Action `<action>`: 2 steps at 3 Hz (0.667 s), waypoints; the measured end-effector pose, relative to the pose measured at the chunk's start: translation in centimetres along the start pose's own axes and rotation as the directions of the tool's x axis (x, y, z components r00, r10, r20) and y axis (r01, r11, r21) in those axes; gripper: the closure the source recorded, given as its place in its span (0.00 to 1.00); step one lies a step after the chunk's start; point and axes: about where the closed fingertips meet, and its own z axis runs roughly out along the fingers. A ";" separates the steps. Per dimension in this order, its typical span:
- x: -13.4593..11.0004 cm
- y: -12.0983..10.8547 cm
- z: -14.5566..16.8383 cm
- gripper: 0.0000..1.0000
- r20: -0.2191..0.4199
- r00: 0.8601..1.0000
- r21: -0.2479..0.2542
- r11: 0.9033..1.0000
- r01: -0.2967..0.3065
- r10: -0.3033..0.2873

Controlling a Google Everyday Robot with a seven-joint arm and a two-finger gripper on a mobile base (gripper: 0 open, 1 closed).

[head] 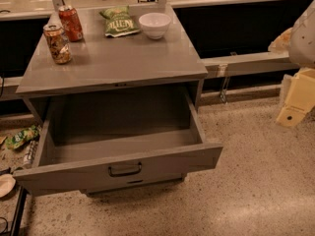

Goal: Place orange can into top drawer

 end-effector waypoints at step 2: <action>-0.6 0.5 0.9 0.00 0.092 0.994 0.028 0.997 -0.068 0.065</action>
Offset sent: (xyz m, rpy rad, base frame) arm 0.0161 0.0248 -0.0187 0.2967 -0.1571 -0.1159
